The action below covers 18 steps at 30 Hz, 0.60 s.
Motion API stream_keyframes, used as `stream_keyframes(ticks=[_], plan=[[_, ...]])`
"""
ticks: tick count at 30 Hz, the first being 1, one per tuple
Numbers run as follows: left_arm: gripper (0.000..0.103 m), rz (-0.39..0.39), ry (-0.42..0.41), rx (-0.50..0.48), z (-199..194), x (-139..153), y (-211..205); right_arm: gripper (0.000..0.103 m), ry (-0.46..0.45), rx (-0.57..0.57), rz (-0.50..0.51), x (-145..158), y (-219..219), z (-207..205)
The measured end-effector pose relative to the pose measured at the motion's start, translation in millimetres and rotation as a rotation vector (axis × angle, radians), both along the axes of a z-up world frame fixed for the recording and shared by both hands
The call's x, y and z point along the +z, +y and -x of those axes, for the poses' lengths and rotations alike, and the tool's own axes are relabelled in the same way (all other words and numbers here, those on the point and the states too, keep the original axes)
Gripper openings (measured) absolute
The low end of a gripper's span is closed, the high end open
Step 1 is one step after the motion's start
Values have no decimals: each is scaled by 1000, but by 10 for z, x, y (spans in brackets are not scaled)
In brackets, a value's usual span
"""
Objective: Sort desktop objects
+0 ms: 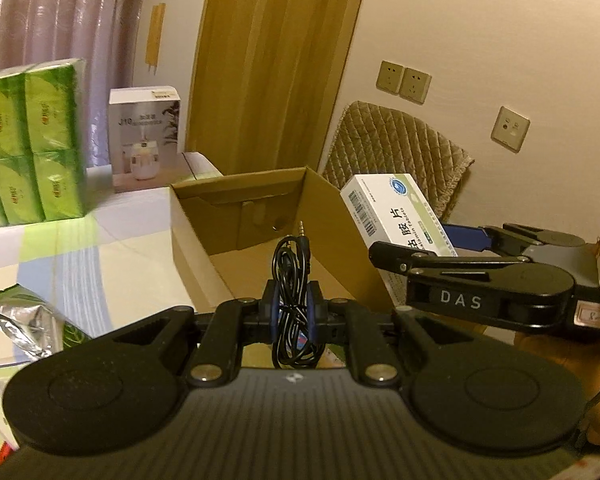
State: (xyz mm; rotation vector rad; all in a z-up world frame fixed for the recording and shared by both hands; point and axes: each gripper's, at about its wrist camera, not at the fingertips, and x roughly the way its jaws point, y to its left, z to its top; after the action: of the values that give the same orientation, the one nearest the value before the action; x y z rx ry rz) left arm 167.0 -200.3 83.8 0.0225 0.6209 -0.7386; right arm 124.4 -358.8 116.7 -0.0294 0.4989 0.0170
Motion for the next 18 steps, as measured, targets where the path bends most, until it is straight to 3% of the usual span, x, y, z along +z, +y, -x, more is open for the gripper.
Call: stream_keyframes(ticks=[18], plan=[[10,-8,58,-34,-91,-175,-229,68,44,-29,-22,-83,-134,-61]])
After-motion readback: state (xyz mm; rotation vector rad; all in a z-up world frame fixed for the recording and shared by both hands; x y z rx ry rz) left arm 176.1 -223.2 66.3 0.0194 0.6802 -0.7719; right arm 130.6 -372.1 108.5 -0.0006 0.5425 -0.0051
